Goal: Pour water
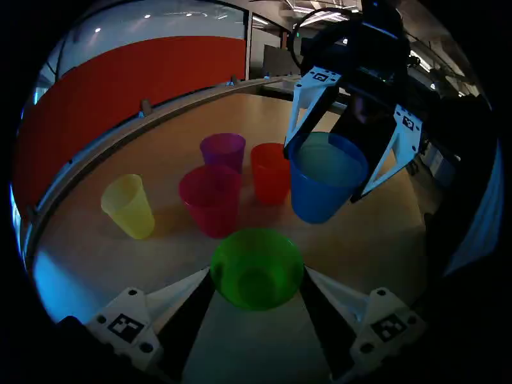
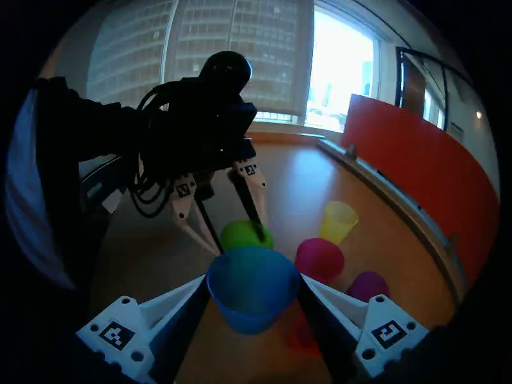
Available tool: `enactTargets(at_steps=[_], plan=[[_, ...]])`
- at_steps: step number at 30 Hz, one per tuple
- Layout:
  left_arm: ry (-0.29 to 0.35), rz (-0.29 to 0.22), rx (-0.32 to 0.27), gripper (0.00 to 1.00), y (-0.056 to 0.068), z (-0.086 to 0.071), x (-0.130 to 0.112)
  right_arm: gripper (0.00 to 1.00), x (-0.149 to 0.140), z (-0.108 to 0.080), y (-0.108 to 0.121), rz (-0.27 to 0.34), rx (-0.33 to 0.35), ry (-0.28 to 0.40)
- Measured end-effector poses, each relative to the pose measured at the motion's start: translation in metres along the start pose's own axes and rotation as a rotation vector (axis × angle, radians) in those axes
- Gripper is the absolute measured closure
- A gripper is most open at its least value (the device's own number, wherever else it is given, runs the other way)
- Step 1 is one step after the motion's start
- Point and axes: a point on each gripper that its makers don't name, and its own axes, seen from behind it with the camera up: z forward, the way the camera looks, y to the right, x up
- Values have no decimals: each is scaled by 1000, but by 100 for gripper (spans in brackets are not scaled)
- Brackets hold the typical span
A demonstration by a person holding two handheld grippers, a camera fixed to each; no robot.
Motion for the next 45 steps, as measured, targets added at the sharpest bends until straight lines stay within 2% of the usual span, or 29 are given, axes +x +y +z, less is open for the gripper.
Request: enactTargets(at_steps=[6, 17, 23, 26, 29, 33, 45], plan=[[10, -9, -9, 13, 0, -2, -3, 6, -8, 10, -5, -9, 9, -18], [13, 3, -20, 12, 2, -3, -5, 6, -21, 25, -8, -20, 7, -40], [8, -18, -34, 12, 3, -2, -7, 6, -28, 33, -10, -39, 7, -55], [-4, -20, -43, 9, 4, -1, -10, 6, -31, 36, -11, -43, 7, -58], [-17, -12, -49, 4, 7, 1, -14, 6, -34, 37, -12, -37, 11, -62], [-20, -3, -46, 4, 7, 2, -15, 6, -39, 39, -11, -28, 9, -65], [-15, -33, -41, 3, 5, -3, -17, 5, -45, 39, -9, -10, 0, -68]])
